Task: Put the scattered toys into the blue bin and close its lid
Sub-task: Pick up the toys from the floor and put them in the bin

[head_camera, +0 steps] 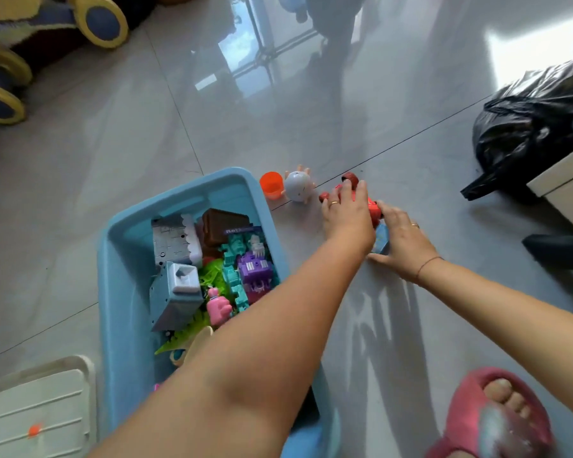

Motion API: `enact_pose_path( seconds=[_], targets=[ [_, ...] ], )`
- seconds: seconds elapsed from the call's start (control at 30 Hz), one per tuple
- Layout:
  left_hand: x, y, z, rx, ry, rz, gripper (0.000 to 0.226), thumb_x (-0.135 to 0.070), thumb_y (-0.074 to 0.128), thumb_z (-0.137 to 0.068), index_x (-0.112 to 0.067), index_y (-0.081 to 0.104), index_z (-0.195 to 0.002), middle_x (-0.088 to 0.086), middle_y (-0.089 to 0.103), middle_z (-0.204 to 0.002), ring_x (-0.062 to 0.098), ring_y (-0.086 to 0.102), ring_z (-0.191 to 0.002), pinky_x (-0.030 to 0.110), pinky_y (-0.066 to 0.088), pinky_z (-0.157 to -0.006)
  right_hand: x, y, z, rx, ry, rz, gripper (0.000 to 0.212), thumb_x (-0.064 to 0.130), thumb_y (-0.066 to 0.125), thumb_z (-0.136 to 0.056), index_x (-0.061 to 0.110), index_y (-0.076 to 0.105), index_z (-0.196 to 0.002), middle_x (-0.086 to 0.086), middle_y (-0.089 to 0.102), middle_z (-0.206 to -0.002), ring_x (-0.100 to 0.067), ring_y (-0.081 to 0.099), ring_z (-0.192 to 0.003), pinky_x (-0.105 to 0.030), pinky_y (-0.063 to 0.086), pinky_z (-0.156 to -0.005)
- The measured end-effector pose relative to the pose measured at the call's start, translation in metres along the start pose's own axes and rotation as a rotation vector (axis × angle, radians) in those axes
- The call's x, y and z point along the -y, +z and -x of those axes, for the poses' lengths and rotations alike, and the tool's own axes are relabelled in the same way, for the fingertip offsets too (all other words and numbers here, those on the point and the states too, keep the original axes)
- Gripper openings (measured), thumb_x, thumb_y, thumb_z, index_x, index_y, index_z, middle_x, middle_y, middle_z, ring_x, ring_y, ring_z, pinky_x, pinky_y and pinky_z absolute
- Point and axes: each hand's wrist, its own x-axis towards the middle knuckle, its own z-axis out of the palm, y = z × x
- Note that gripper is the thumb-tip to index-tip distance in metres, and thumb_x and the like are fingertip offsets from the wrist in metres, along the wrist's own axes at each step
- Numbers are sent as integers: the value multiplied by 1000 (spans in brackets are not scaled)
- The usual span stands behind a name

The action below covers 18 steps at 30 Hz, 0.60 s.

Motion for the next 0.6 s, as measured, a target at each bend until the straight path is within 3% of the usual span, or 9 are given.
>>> enact_pose_path(
  seconds=[0.1, 0.2, 0.33, 0.6],
  targets=[
    [9, 7, -39, 92, 109, -258, 88, -26, 63, -83, -19, 6, -150, 3, 7, -159, 28, 12, -145, 47, 14, -114, 8, 9, -5, 2, 13, 94, 112, 41, 77, -68, 23, 4, -150, -12, 33, -144, -35, 43, -124, -44, 38, -100],
    [22, 9, -56, 161, 208, -376, 88, -35, 64, -82, -17, 10, -150, 3, 17, -156, 26, 18, -144, 49, 19, -110, 13, 18, -4, -21, 23, 129, 104, 35, 71, -75, 22, -1, -150, -13, 32, -140, -36, 44, -120, -43, 38, -98],
    [21, 23, -49, 146, 148, -255, 72, -39, 69, -77, -14, 35, -135, 6, 35, -143, 30, 34, -134, 46, 36, -100, 8, 21, 10, 1, 47, 92, 95, 31, 64, -80, 22, 0, -150, -14, 41, -132, -35, 42, -119, -42, 38, -98],
    [3, 49, 2, 73, 82, -285, 59, -28, 72, -76, -8, 42, -123, 16, 47, -128, 35, 51, -115, 37, 44, -77, -18, 31, 77, -49, 172, -104, 91, 32, 69, -76, 18, 16, -148, -12, 47, -126, -32, 42, -116, -37, 36, -100]
  ],
)
